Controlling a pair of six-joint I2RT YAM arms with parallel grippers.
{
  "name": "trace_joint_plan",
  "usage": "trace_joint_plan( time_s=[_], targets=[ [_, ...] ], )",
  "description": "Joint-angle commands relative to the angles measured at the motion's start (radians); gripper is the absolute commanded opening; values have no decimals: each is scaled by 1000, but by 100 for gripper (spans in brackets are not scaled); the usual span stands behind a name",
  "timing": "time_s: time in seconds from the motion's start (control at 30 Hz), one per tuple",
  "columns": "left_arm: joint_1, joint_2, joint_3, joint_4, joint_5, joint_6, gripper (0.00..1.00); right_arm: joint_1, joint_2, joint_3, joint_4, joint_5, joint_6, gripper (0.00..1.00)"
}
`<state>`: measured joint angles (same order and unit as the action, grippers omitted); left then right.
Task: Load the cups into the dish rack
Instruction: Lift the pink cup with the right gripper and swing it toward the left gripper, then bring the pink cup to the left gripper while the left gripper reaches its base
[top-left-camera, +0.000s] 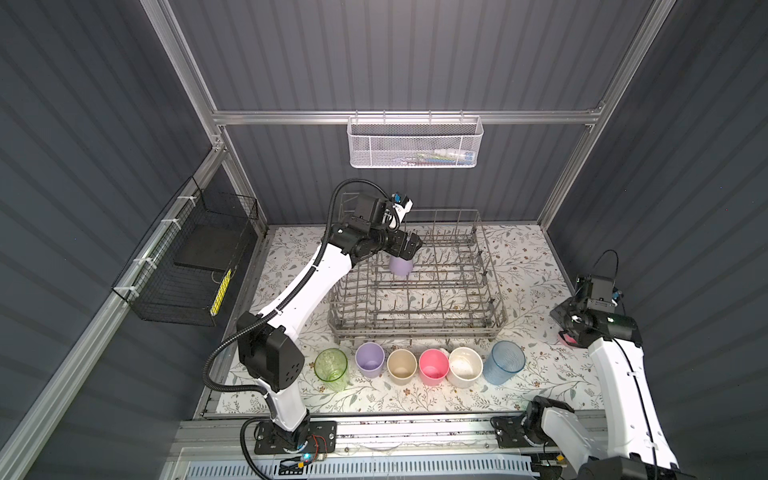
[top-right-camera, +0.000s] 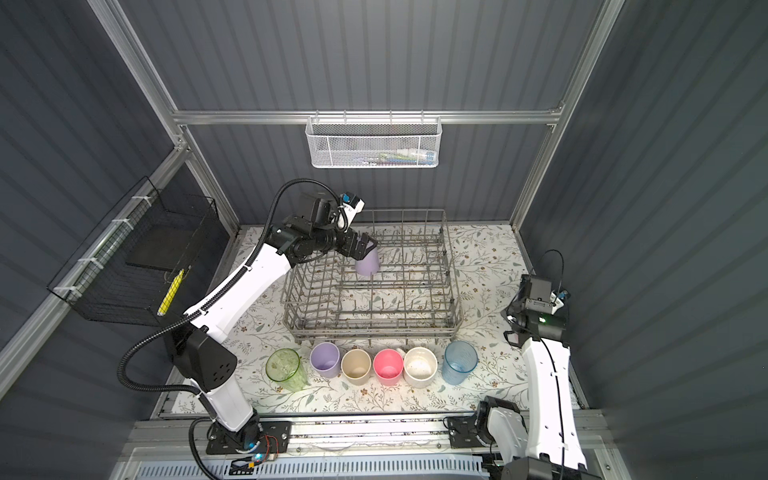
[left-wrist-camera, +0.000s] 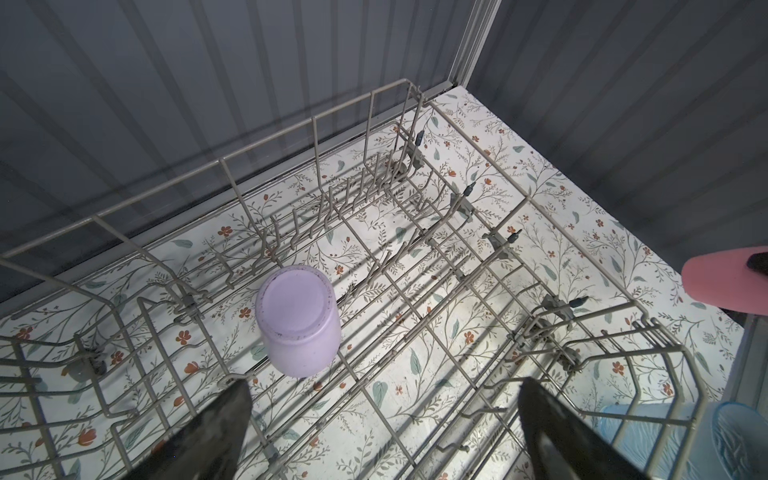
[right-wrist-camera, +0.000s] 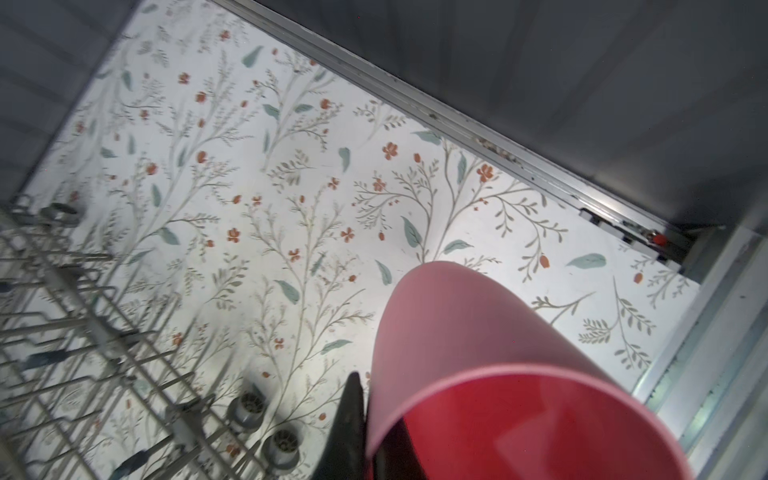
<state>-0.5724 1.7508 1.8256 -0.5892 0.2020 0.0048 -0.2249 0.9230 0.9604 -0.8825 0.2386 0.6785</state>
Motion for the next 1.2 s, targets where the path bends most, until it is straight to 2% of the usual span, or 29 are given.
trace_joint_plan(
  time_s=[0.0, 0.17, 0.33, 0.6, 0.7, 0.8, 1.0, 1.17],
  targets=[
    [6, -54, -23, 30, 38, -25, 100, 56, -30, 87, -68, 3, -12, 0],
    [6, -68, -33, 67, 74, -59, 100, 131, -58, 201, -83, -51, -9, 0],
    [6, -63, -51, 132, 157, -124, 100, 173, -98, 250, -7, -271, -77, 0],
    [6, -41, -74, 221, 245, -186, 100, 206, -109, 245, 167, -561, -66, 0],
    [5, -37, -89, 258, 285, -203, 100, 219, -100, 208, 300, -744, -38, 0],
    [6, -37, -108, 295, 336, -209, 100, 239, -83, 172, 440, -858, 7, 0],
    [6, -23, -130, 341, 400, -219, 100, 276, -18, 131, 666, -1022, 92, 0],
    [6, 8, -127, 393, 497, -252, 100, 304, 47, 88, 861, -1128, 181, 0]
  ],
)
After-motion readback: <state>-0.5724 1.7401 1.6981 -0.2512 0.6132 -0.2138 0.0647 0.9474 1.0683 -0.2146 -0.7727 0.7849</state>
